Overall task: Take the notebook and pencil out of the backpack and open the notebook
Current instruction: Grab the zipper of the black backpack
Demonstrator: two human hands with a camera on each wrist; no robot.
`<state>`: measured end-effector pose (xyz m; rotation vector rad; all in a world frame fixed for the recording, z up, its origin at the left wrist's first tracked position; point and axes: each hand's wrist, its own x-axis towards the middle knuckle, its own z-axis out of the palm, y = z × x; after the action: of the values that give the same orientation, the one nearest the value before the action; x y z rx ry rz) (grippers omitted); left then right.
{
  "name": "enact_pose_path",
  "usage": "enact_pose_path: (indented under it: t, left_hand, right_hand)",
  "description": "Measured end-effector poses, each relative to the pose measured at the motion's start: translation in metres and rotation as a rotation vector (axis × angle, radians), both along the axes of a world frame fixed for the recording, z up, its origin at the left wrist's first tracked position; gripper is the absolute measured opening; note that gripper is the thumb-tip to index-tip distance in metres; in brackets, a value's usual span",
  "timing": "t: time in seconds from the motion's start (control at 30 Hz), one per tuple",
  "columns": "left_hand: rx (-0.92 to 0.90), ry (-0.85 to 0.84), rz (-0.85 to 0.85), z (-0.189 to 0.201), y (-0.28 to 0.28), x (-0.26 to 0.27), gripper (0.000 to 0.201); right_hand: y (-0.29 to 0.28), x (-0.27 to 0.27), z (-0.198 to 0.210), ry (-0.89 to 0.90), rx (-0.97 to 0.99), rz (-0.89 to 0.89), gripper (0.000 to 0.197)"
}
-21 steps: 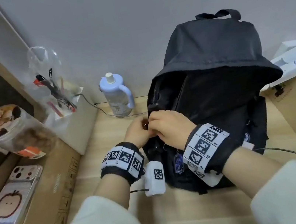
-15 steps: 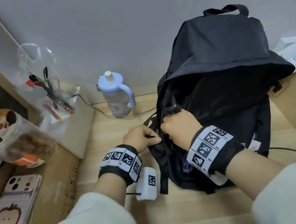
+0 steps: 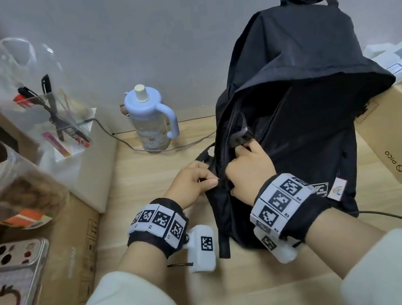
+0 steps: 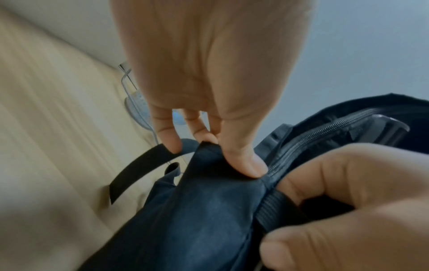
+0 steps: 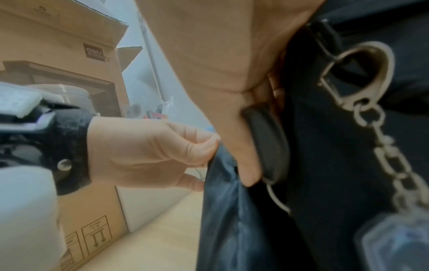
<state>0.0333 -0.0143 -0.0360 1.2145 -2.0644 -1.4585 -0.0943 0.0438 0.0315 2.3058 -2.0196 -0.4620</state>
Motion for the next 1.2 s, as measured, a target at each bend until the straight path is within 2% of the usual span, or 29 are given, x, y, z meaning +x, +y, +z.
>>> enact_pose_path:
  t: [0.07,0.13,0.2,0.27,0.33,0.4,0.5,0.57,0.63,0.67,0.7,0.77,0.8,0.83,0.93,1.03,1.13,1.2]
  left_hand:
    - [-0.008,0.011,0.006,0.006,0.002,0.000,0.010]
    - [-0.027,0.115,0.084,0.020,0.002,-0.005,0.010]
    - [-0.108,0.180,0.172,0.036,-0.004,-0.012,0.019]
    - [-0.166,0.198,0.205,0.049,-0.009,-0.020,0.009]
    - [-0.180,0.173,0.217,0.053,-0.016,-0.022,0.022]
    - [-0.051,0.227,0.205,0.052,-0.020,-0.020,0.028]
    - [0.083,0.334,0.194,0.053,-0.021,-0.020,0.022]
    - [0.024,0.379,0.256,0.070,-0.016,-0.030,0.019]
    - [-0.125,0.470,0.321,0.104,-0.011,-0.045,0.008]
    - [-0.268,0.451,0.306,0.124,-0.009,-0.052,0.016]
    - [-0.473,0.354,0.248,0.146,-0.007,-0.063,0.029]
    - [-0.928,0.005,0.088,0.184,-0.005,-0.092,0.046]
    - [-1.091,-0.159,0.022,0.200,-0.005,-0.111,0.050]
    - [-1.166,-0.277,-0.036,0.209,-0.007,-0.129,0.053]
    - [-1.167,-0.577,-0.165,0.207,-0.009,-0.190,0.053]
    - [-1.116,-0.776,-0.165,0.188,-0.010,-0.232,0.038]
    - [-1.093,-0.637,-0.025,0.181,-0.021,-0.226,0.024]
    - [-1.011,-0.465,0.121,0.180,-0.028,-0.198,0.023]
  right_hand:
    - [0.002,-0.002,0.001,-0.002,-0.008,0.026,0.022]
    - [0.006,-0.005,0.000,0.008,-0.016,0.048,0.024]
    - [0.008,-0.006,0.001,-0.023,-0.013,0.068,0.026]
    - [0.011,-0.006,0.000,-0.025,-0.055,0.097,0.025]
    - [0.011,-0.009,0.002,-0.055,-0.238,0.122,0.017]
    - [0.011,-0.021,0.009,-0.234,-0.465,0.130,0.010]
    - [0.010,-0.048,0.040,-0.345,-0.802,0.084,0.025]
    - [0.007,-0.070,0.055,-0.349,-0.911,0.019,0.029]
    - [0.006,-0.088,0.058,-0.458,-0.912,-0.038,0.032]
    - [0.005,-0.096,0.055,-0.537,-0.908,-0.078,0.033]
    - [0.004,-0.107,0.053,-0.612,-0.917,-0.132,0.034]
    - [0.003,-0.132,0.045,-0.727,-0.969,-0.258,0.037]
    - [0.002,-0.146,0.042,-0.773,-0.990,-0.329,0.039]
    - [0.002,-0.158,0.037,-0.809,-0.997,-0.400,0.040]
    - [0.003,-0.191,0.027,-0.920,-0.960,-0.491,0.042]
    - [0.006,-0.217,0.016,-1.036,-0.900,-0.500,0.038]
    - [0.011,-0.252,-0.007,-1.265,-0.866,-0.722,0.042]
    - [0.015,-0.274,-0.026,-1.304,-0.650,-0.860,0.050]
